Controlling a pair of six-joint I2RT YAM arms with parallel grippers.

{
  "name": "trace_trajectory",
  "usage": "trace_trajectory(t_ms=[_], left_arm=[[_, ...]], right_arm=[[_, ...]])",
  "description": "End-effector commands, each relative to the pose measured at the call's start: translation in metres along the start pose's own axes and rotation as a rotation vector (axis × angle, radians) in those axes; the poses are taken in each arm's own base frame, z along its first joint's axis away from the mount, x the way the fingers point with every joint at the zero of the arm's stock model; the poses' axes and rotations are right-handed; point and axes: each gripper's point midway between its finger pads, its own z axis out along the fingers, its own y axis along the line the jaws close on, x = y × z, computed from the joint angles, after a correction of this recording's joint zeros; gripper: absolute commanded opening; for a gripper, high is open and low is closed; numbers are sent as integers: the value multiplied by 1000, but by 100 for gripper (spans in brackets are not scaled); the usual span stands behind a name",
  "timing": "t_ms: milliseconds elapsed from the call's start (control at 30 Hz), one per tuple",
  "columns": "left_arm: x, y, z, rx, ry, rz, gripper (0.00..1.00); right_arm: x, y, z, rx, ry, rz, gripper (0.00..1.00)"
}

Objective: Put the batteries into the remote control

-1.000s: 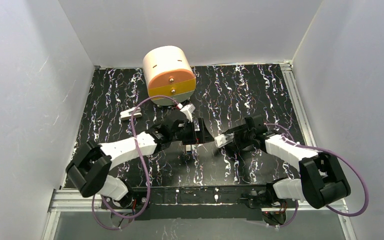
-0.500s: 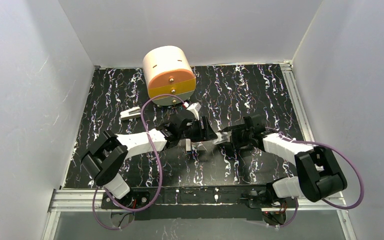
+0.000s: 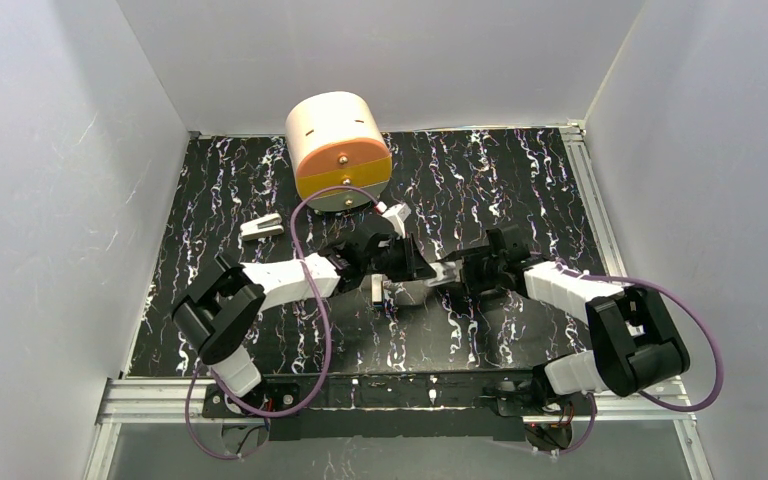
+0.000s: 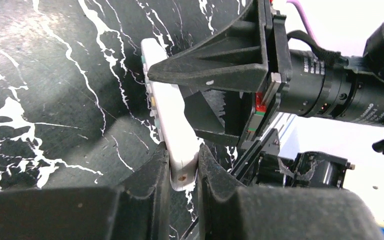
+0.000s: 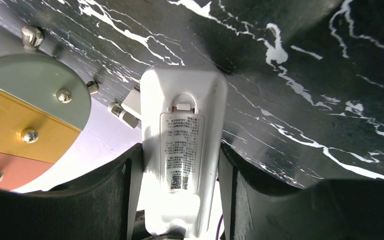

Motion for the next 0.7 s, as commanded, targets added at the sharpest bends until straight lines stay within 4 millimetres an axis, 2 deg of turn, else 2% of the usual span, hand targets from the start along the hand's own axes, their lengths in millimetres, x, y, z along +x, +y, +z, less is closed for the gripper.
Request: trace_trajectory(t_ms=[0, 100, 133, 267, 367, 500, 600, 667], left_arm=[[4, -16, 2, 73, 59, 28, 0], [-2, -11, -2, 87, 68, 22, 0], [-6, -8, -4, 89, 67, 11, 0], [-22, 6, -16, 107, 95, -73, 0], [-28, 10, -26, 157, 152, -125, 0], [-22, 12, -36, 188, 254, -138, 0], [-13, 25, -37, 117, 328, -127, 0], [-7, 30, -38, 84, 377, -132, 0]], right_arm=[[7, 11, -5, -32, 28, -52, 66], [3, 8, -6, -32, 18, -131, 88], [3, 9, -6, -45, 18, -185, 90], [-8, -4, -9, 44, -24, -517, 88], [-9, 7, -18, -32, -49, -724, 88], [3, 44, -39, -256, -100, -974, 84], [5, 44, -39, -247, -81, -1108, 76], [3, 36, -30, -212, -46, -1153, 69]])
